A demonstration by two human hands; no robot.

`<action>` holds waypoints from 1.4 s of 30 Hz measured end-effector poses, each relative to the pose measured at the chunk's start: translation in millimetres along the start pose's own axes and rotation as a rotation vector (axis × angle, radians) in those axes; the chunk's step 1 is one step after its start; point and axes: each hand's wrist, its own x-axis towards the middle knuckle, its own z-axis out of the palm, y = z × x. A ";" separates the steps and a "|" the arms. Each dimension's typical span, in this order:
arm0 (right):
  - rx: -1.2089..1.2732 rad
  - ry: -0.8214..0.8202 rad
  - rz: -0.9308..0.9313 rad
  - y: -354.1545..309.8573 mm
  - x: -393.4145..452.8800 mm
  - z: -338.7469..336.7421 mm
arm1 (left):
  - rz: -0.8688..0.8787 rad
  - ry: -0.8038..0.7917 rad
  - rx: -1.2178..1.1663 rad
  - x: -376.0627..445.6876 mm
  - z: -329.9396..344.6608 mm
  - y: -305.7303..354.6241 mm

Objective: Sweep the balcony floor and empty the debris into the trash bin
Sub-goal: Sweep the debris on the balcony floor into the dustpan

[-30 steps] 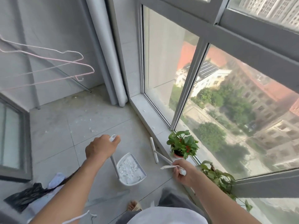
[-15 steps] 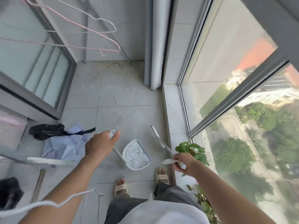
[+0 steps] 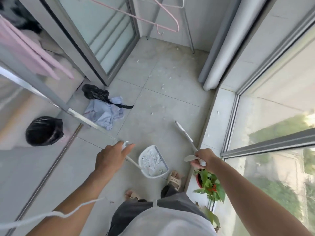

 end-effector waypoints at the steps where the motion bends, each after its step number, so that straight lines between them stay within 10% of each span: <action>1: 0.008 0.002 0.041 -2.6 -2.0 2.5 | -0.014 -0.001 -0.001 -3.8 1.7 -3.8; 31: -0.778 -0.142 -0.172 60.3 28.5 111.0 | -0.201 -0.073 -0.040 -82.5 64.7 -106.0; 42: -0.360 -0.009 0.088 64.9 -25.0 21.2 | -0.216 -0.179 -0.146 -73.6 91.0 -127.5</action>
